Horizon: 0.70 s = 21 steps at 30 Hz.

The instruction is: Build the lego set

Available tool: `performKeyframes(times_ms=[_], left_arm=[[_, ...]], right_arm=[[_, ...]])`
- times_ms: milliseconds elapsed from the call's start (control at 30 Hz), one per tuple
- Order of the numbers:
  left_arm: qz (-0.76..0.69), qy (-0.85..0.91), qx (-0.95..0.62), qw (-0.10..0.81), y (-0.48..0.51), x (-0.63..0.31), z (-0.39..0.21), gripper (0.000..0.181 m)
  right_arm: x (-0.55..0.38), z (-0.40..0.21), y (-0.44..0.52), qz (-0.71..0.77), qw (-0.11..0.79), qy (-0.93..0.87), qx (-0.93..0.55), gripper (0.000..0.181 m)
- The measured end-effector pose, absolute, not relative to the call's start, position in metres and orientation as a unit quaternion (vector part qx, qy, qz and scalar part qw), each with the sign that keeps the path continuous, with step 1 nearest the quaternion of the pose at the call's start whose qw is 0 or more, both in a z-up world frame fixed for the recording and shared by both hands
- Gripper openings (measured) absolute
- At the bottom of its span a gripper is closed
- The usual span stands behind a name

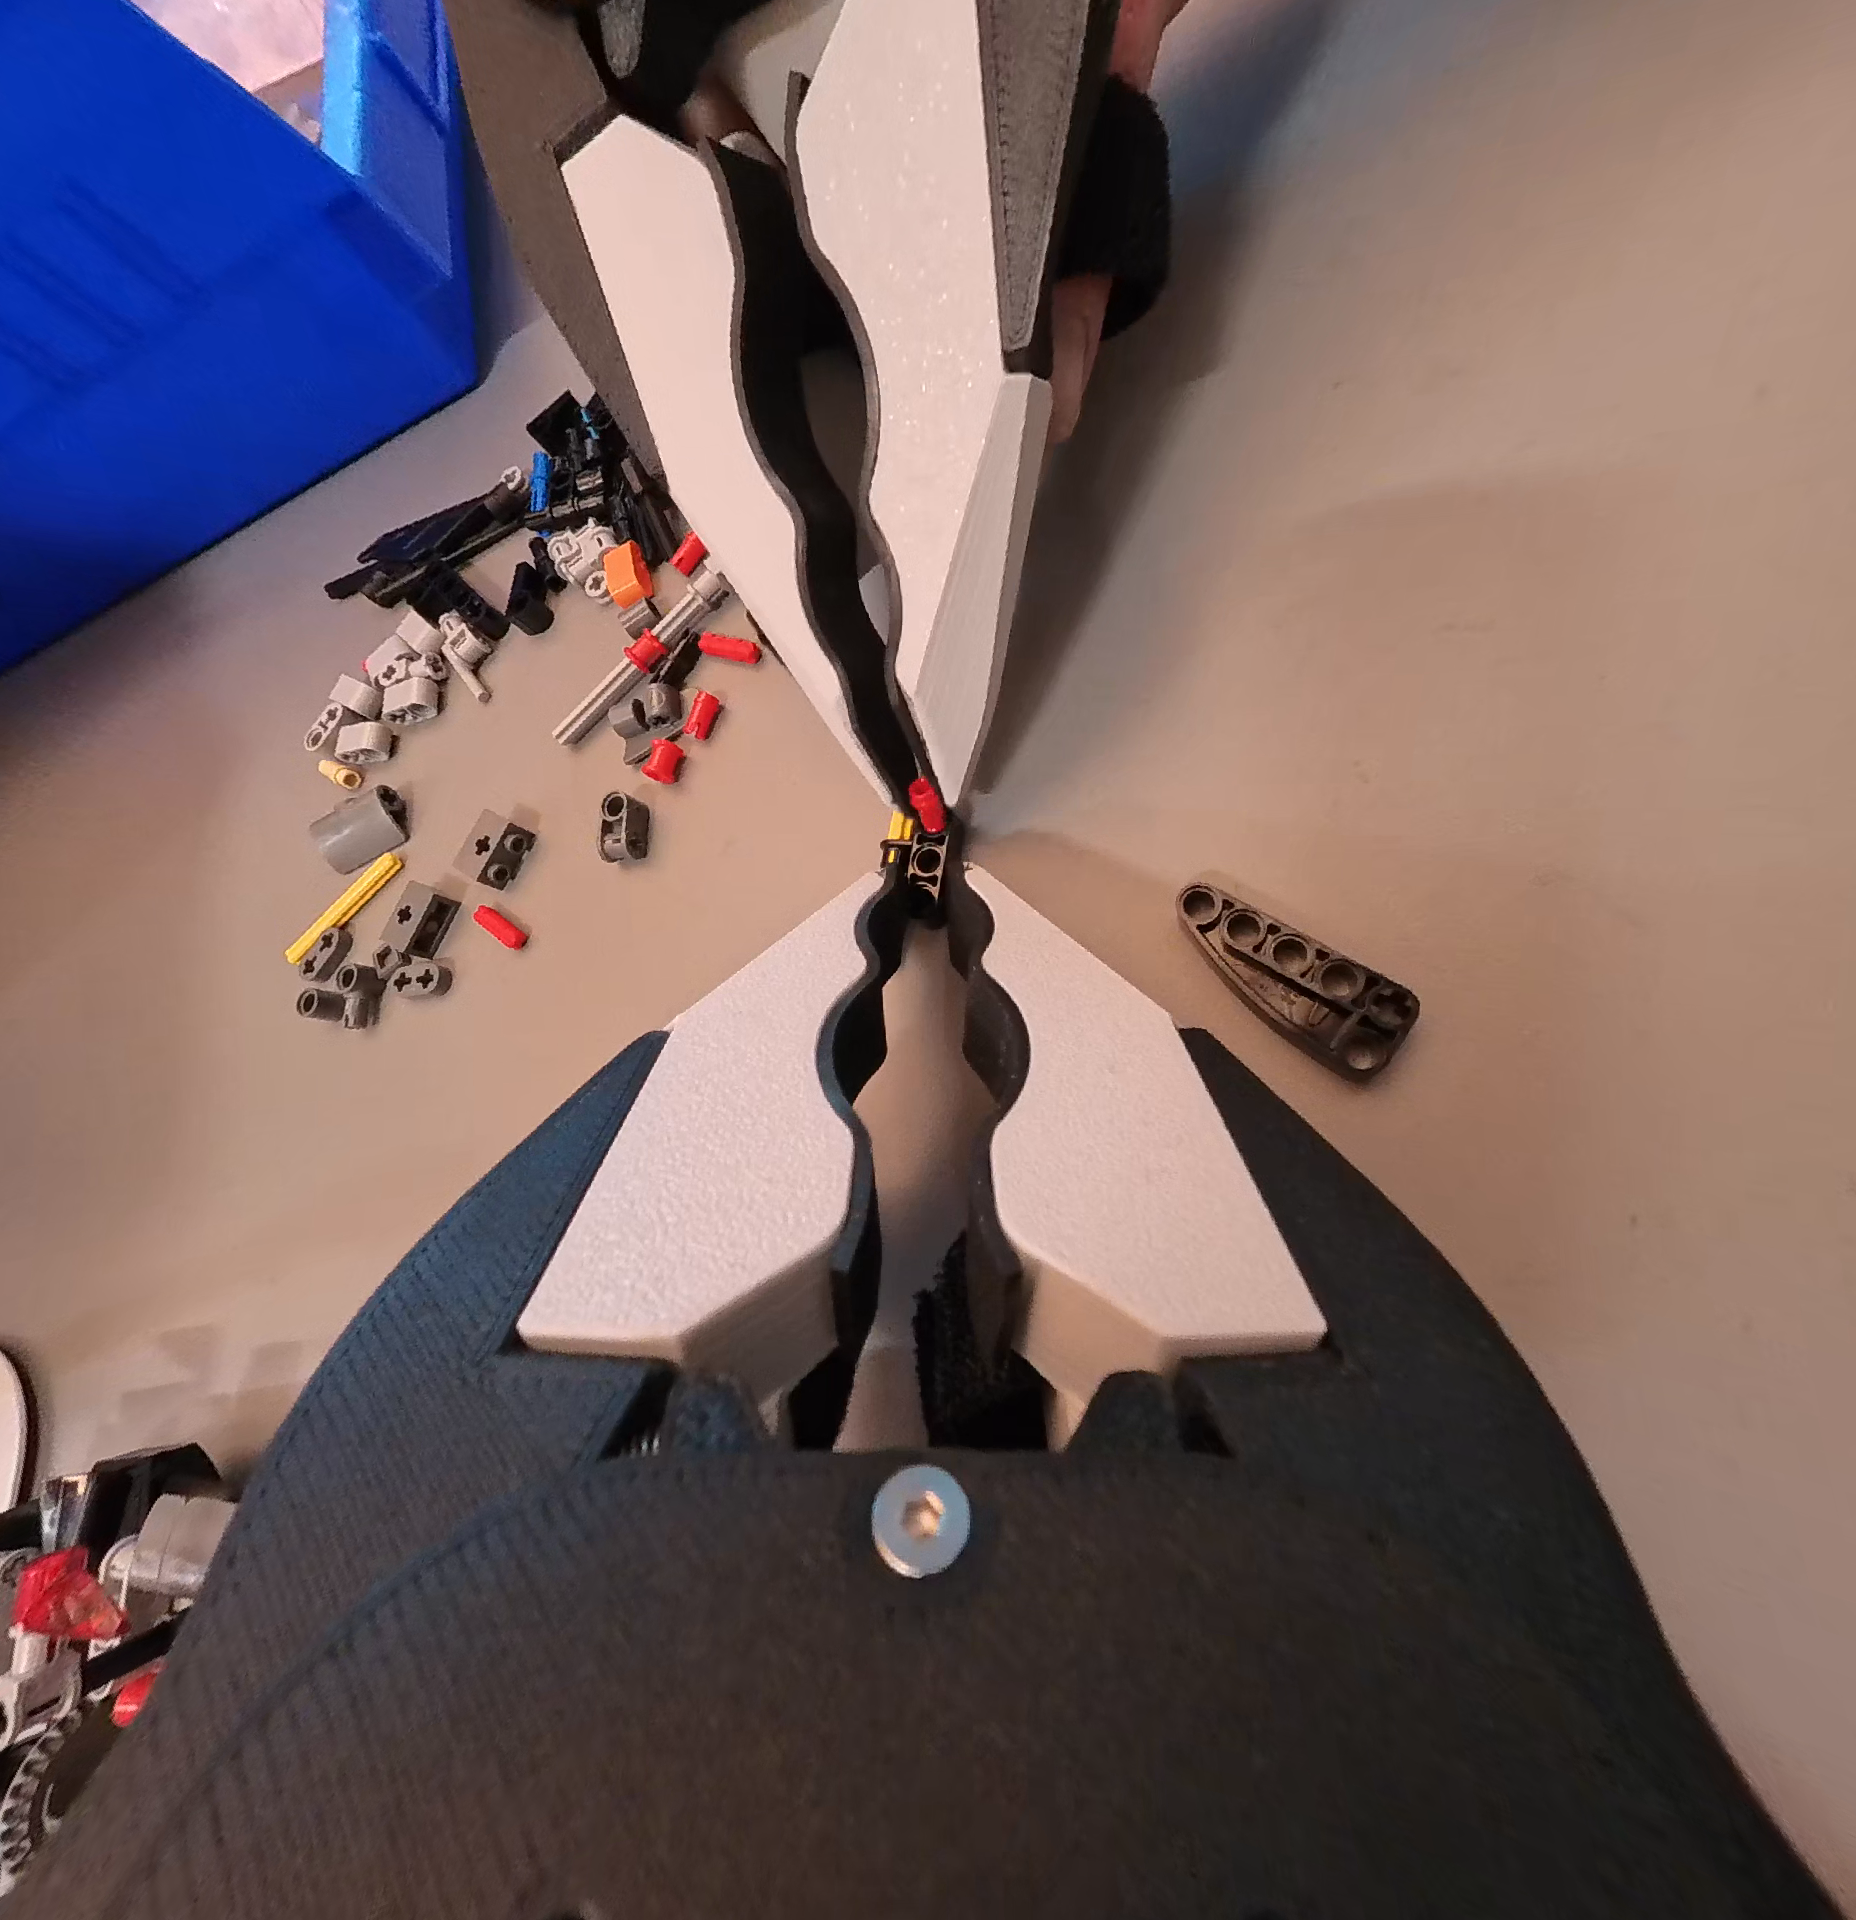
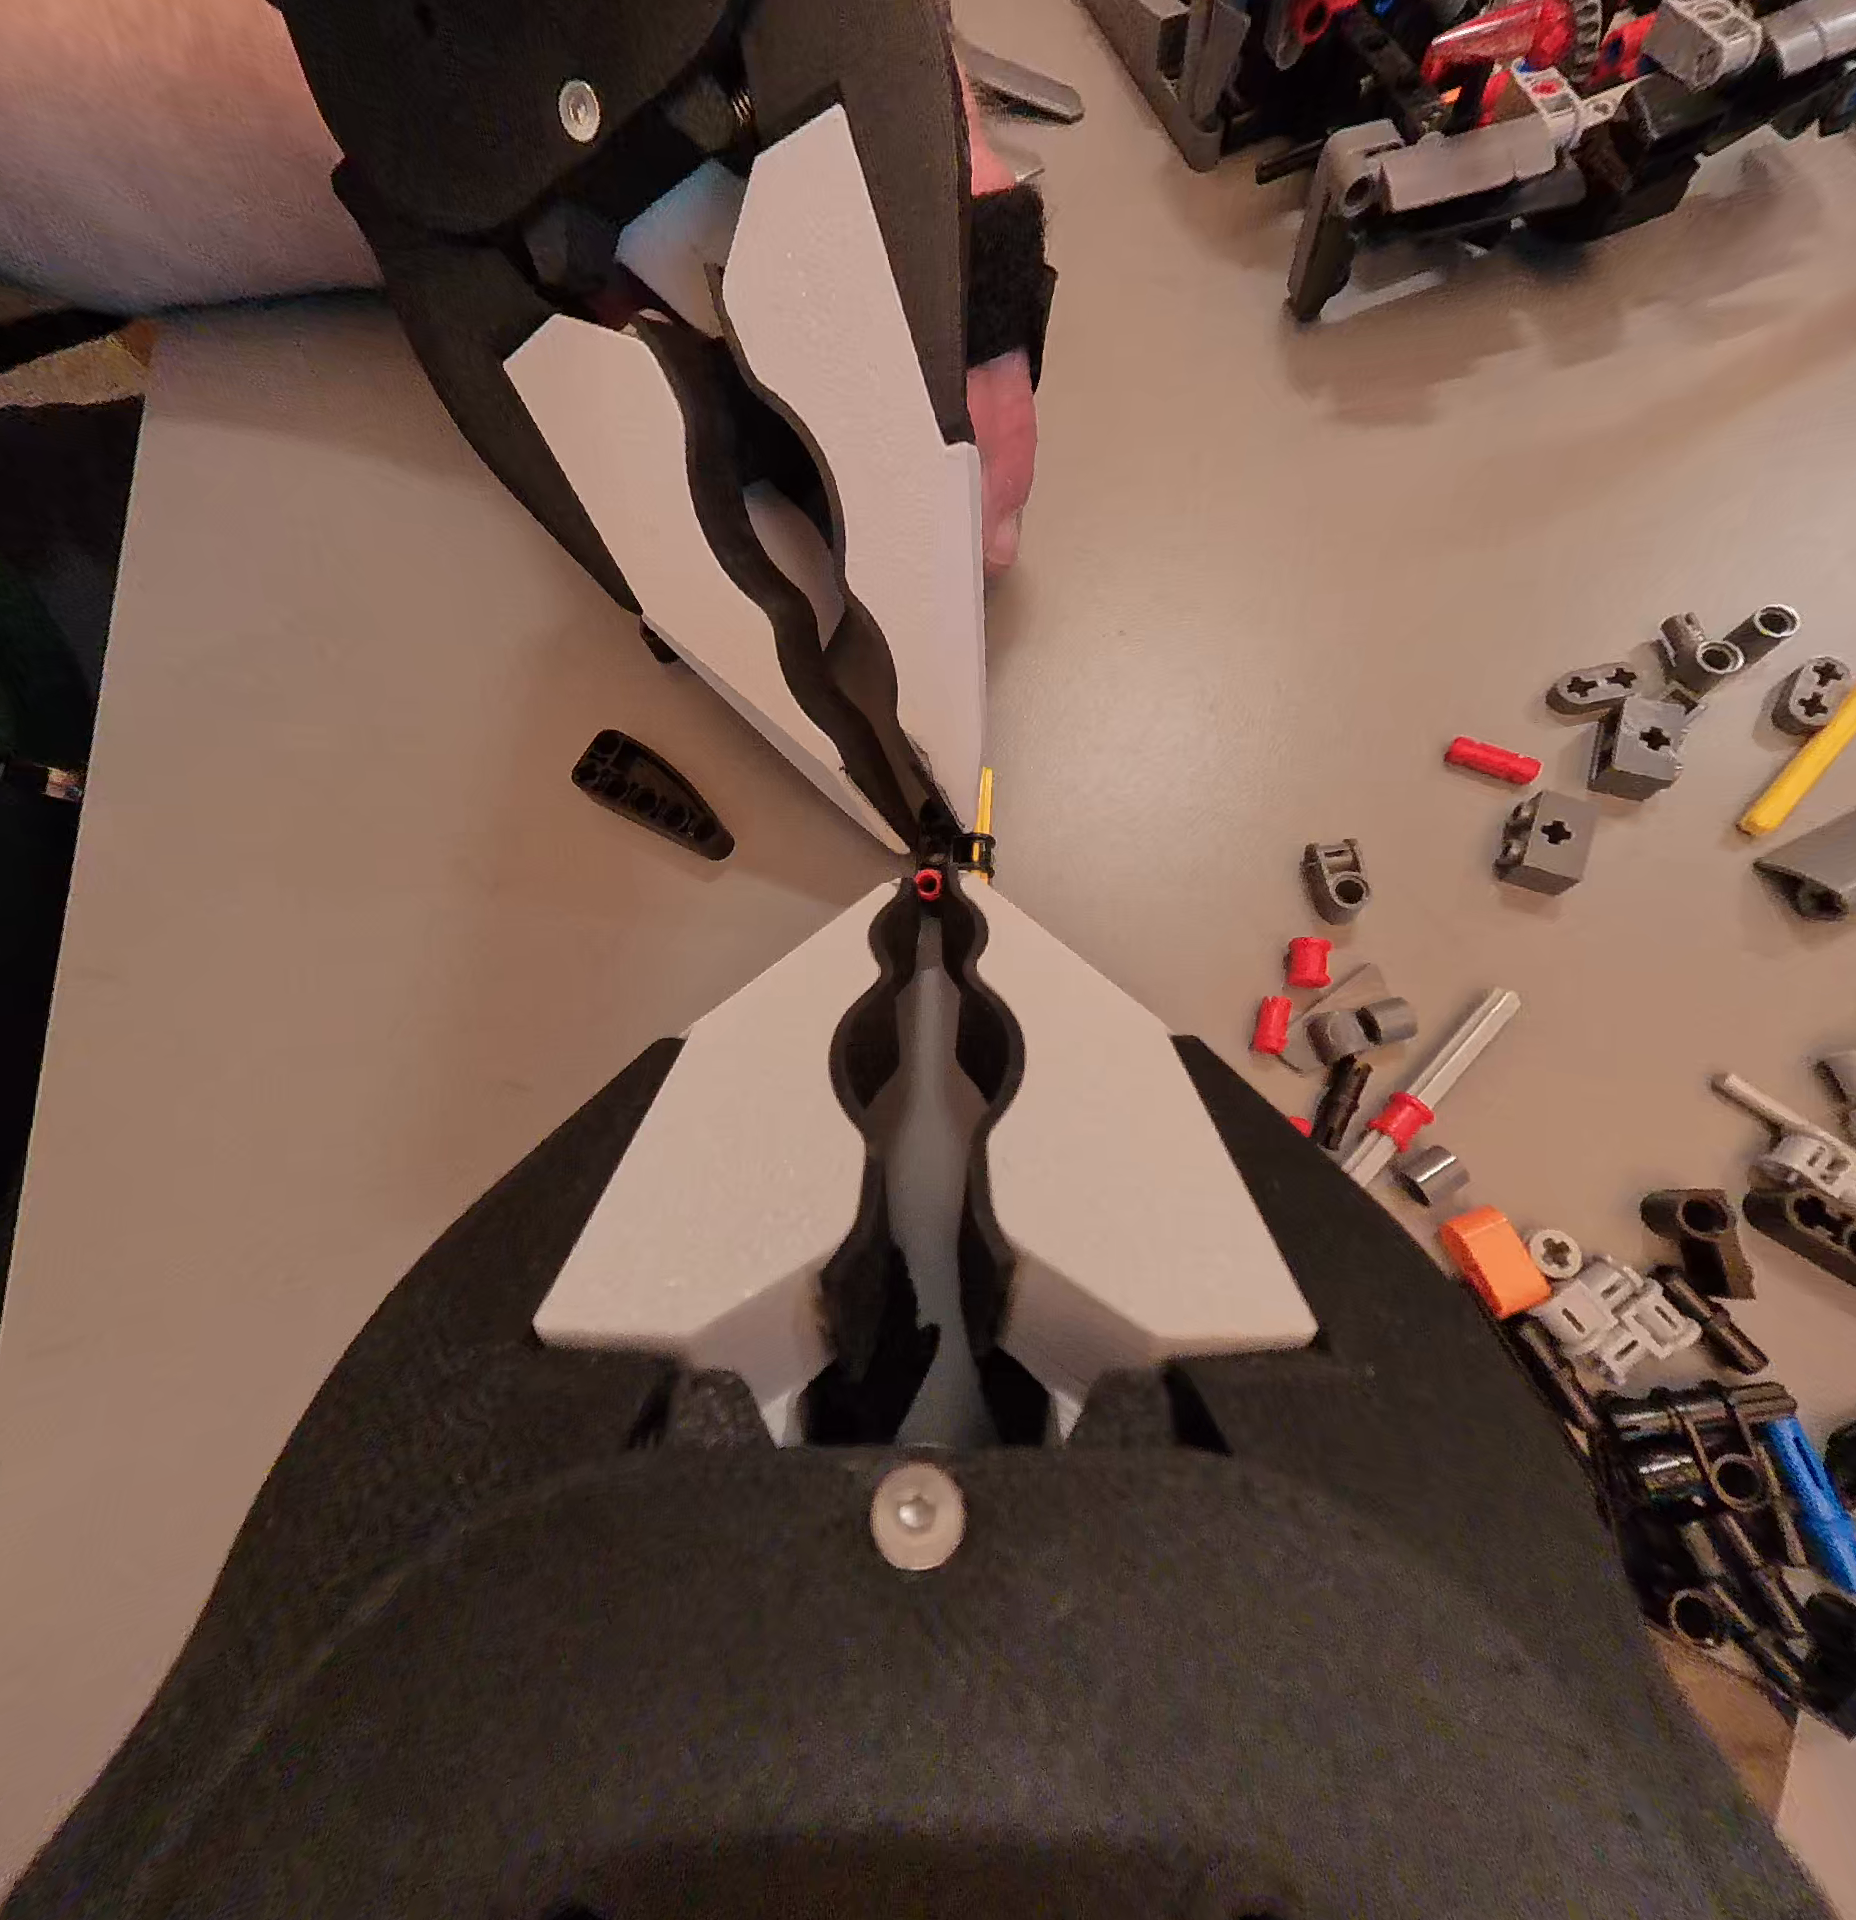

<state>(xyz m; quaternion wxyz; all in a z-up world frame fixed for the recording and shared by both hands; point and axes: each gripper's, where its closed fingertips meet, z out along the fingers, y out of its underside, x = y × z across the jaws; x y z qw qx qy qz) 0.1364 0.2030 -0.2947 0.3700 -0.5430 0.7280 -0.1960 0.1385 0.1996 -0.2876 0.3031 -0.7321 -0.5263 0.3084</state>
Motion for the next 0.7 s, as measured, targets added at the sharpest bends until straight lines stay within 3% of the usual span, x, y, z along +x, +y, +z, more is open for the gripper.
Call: performKeyframes(times_ms=[700], left_arm=[[-0.196, 0.729, -0.542, 0.369, 0.2026, 0.1364, -0.2946, 0.007]], right_arm=[[0.1392, -0.2903, 0.1982, 0.151, 0.278, -0.603, -0.732, 0.002]])
